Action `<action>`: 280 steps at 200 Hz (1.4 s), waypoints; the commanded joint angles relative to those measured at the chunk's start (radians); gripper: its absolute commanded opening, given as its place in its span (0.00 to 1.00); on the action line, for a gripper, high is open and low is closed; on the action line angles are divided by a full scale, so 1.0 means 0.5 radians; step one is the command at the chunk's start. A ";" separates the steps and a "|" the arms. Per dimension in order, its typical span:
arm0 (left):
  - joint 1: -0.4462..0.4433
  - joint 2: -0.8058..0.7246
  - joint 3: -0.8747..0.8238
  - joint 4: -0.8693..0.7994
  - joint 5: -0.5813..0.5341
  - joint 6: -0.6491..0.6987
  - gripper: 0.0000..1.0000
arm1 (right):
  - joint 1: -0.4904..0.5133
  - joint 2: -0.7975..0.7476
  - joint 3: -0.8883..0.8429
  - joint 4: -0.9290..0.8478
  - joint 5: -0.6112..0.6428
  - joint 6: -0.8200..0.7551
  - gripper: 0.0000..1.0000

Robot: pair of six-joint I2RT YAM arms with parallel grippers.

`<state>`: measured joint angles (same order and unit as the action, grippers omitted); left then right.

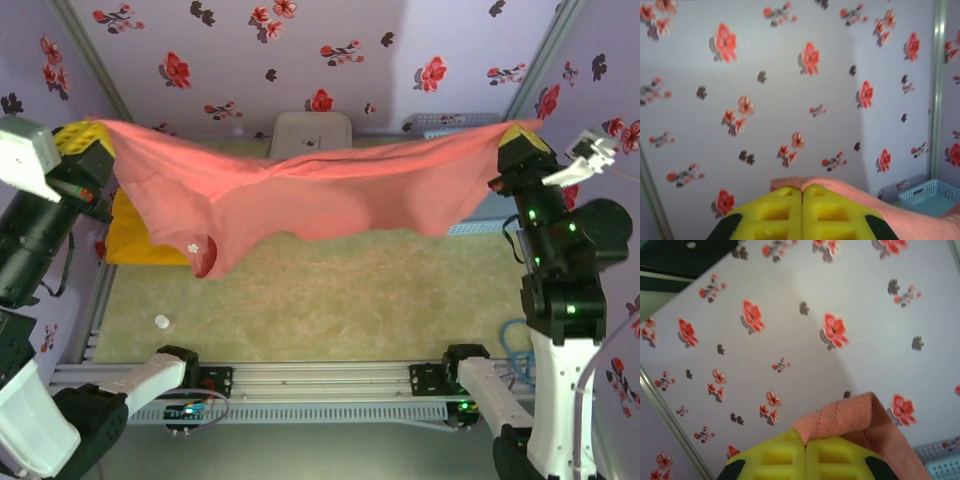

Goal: Fold and stack the t-shirts

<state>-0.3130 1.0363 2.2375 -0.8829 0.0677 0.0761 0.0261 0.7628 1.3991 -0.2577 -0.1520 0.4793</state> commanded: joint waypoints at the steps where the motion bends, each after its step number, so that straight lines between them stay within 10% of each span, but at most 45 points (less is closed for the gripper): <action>1: 0.017 -0.025 0.041 0.228 0.135 0.061 0.00 | 0.009 -0.090 0.071 0.079 0.090 -0.096 0.00; 99: 0.016 0.015 -0.128 0.448 -0.315 -0.006 0.00 | 0.010 0.005 0.214 -0.406 0.152 0.172 0.00; 146: 0.019 0.008 -0.924 0.679 -0.500 -0.198 0.00 | 0.009 0.259 -0.096 -0.410 0.099 0.362 0.00; 213: 0.215 0.238 -1.875 1.054 -0.462 -0.487 0.00 | 0.008 1.025 -0.573 0.081 -0.221 0.471 0.00; 280: 0.311 1.123 -1.470 1.005 -0.339 -0.485 0.00 | 0.003 2.016 -0.080 0.174 -0.412 0.313 0.00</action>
<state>-0.1722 1.5063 1.3903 -0.4194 -0.1207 -0.1520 0.0265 1.7069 1.2503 -0.2276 -0.3164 0.6769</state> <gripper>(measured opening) 0.042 0.045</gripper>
